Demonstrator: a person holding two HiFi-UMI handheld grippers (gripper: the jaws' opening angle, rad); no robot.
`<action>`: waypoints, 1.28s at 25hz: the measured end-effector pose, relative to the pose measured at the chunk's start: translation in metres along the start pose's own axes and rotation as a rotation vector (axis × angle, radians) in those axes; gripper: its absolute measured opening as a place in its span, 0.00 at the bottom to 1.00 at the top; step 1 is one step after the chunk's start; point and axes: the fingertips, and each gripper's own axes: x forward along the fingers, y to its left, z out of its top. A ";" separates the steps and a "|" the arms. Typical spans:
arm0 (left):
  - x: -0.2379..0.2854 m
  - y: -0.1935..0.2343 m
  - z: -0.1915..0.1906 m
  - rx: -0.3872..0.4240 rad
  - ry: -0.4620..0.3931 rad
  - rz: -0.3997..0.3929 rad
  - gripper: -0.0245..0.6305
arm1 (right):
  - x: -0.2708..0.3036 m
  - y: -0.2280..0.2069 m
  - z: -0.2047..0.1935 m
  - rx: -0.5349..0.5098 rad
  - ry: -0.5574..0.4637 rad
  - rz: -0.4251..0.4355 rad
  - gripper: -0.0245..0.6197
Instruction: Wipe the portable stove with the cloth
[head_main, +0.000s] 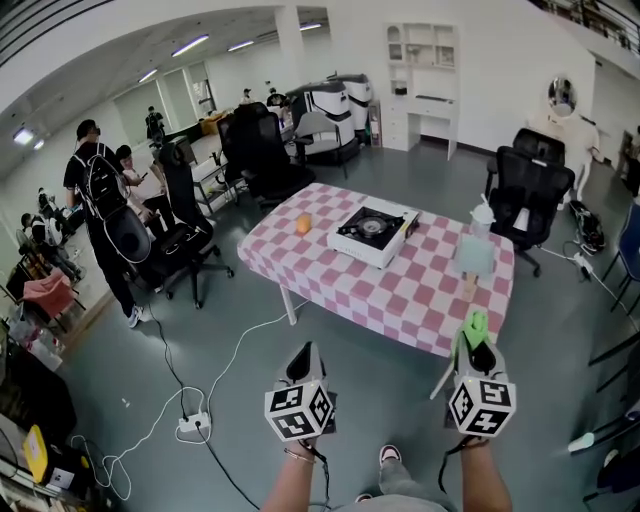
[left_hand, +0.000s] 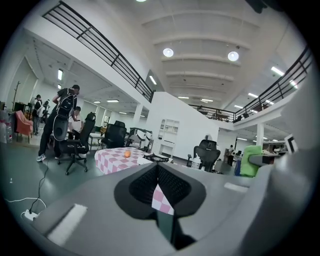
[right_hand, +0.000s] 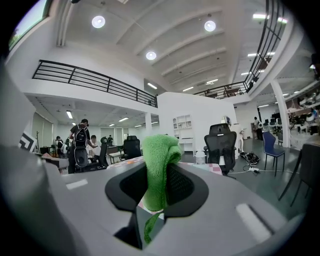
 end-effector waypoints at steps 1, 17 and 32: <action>0.010 0.001 0.004 0.001 -0.005 0.005 0.04 | 0.011 -0.002 0.004 -0.002 -0.002 0.003 0.18; 0.152 -0.004 0.029 -0.011 -0.025 0.079 0.04 | 0.166 -0.060 0.031 0.021 0.007 0.043 0.18; 0.253 0.037 0.033 -0.019 0.002 0.090 0.04 | 0.263 -0.069 0.018 0.012 0.054 -0.003 0.18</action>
